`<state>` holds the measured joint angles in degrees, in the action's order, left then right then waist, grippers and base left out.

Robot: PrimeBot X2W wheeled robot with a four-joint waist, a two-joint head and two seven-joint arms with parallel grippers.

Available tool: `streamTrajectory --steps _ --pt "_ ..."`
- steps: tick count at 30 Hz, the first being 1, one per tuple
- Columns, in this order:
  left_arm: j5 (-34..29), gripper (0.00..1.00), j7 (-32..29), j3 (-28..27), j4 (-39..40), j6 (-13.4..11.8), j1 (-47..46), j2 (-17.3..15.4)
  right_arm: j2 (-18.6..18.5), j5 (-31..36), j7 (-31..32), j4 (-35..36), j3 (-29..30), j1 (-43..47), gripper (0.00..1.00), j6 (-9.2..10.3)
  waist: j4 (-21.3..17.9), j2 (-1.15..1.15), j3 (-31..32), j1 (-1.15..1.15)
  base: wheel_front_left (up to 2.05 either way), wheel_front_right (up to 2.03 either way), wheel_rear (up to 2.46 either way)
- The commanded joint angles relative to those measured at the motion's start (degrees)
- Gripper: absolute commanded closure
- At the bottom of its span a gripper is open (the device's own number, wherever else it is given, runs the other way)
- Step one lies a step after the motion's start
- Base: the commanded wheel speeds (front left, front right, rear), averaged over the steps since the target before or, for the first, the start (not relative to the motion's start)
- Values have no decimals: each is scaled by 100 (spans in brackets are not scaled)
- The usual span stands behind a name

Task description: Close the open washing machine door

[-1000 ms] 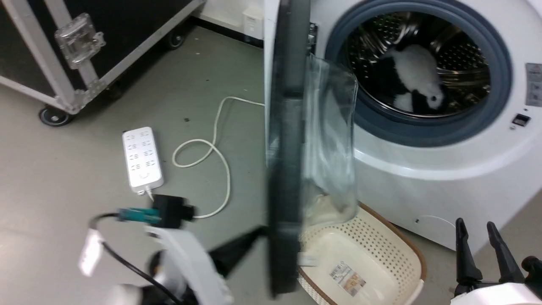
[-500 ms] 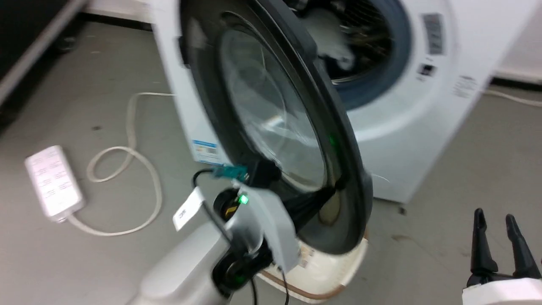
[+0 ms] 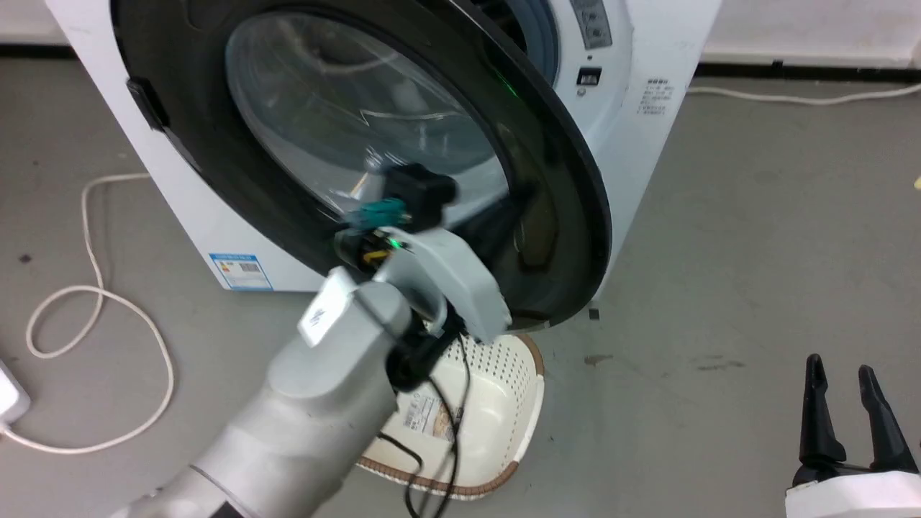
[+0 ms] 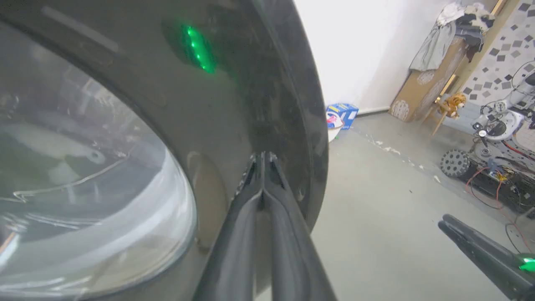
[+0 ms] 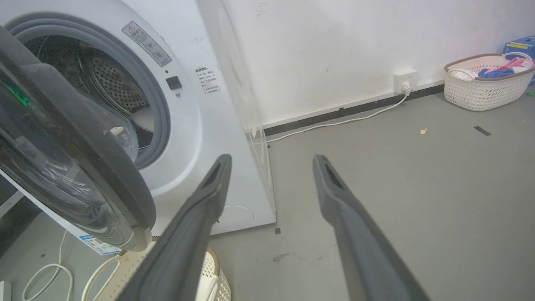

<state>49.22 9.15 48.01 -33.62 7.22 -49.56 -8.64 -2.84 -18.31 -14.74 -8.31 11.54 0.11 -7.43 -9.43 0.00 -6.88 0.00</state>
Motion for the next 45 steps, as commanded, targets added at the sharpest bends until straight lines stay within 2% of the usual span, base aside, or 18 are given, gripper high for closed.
streamTrajectory --steps 1,2,4,6,7,8,13,17,22,32,33,34,35,37,38,39,40,45 --pt "-11 100 56 -18 -17 14 -70 -56 -4 -16 -26 -1 6 -6 0 -6 94 0 123 0 0 0 0" --pt "-234 100 368 -112 -88 -104 -146 -176 -4 17 -26 -9 1 47 0 -6 201 0 280 0 0 0 0" --pt "-324 100 466 -203 -62 -187 -150 -230 -4 35 -26 -14 9 81 0 -6 279 0 376 0 0 0 0" --pt "-595 100 557 -390 61 -423 -124 -425 -4 67 -26 -17 0 153 0 -6 424 0 552 0 0 0 0" --pt "-844 100 578 -752 386 -704 -3 -630 -4 95 -26 -1 -43 211 0 -6 554 0 665 0 0 0 0" --pt "-844 100 578 -752 386 -704 -3 -630 -4 95 -26 -1 -43 211 0 -6 554 0 665 0 0 0 0" --pt "-1450 100 583 -2120 1659 -1249 968 -1085 -4 79 -26 66 -136 236 0 -6 816 0 776 0 0 0 0" --pt "-1707 100 584 -2976 2250 -1463 2020 -1213 -4 48 -26 56 -173 283 0 -6 984 0 833 0 0 0 0" --pt "-1869 100 584 -3424 2451 -1409 3146 -1214 -4 -2 -26 18 -208 336 0 -6 1055 0 870 0 0 0 0" --pt "-1835 100 378 -2932 2021 -936 4120 -1160 -4 -57 -26 2 -272 359 0 -6 1053 0 874 0 0 0 0" --pt "-1832 71 369 -2893 1991 -905 4134 -1150 -4 -61 -26 -2 -278 365 0 -6 1050 0 874 0 0 0 0" --pt "-1813 18 368 -2870 1961 -882 4149 -1129 -4 -69 -26 -13 -285 372 0 -6 1047 0 875 0 0 0 0" --pt "-1805 0 364 -2846 1934 -864 4159 -1118 -4 -81 -26 -30 -290 377 0 -6 1043 0 875 0 0 0 0" --pt "-1783 0 381 -2855 1899 -875 4169 -1092 -4 -90 -26 -43 -294 377 0 -6 1033 0 881 0 0 0 0" --pt "-1772 0 394 -2870 1887 -888 4175 -1079 -4 -77 -26 -41 -288 376 29 -6 1028 0 887 0 0 0 0" --pt "-1771 0 412 -2887 1884 -906 4181 -1068 -4 -6 -26 -14 -277 372 81 -6 1027 0 893 0 0 0 0" --pt "-1782 0 432 -2903 1889 -927 4186 -1062 -4 113 -26 20 -297 372 100 -6 1027 0 899 0 0 0 0" --pt "-1814 0 510 -3013 2005 -1044 4264 -1012 -4 516 -26 334 -660 155 100 -6 1018 0 912 0 0 0 0"
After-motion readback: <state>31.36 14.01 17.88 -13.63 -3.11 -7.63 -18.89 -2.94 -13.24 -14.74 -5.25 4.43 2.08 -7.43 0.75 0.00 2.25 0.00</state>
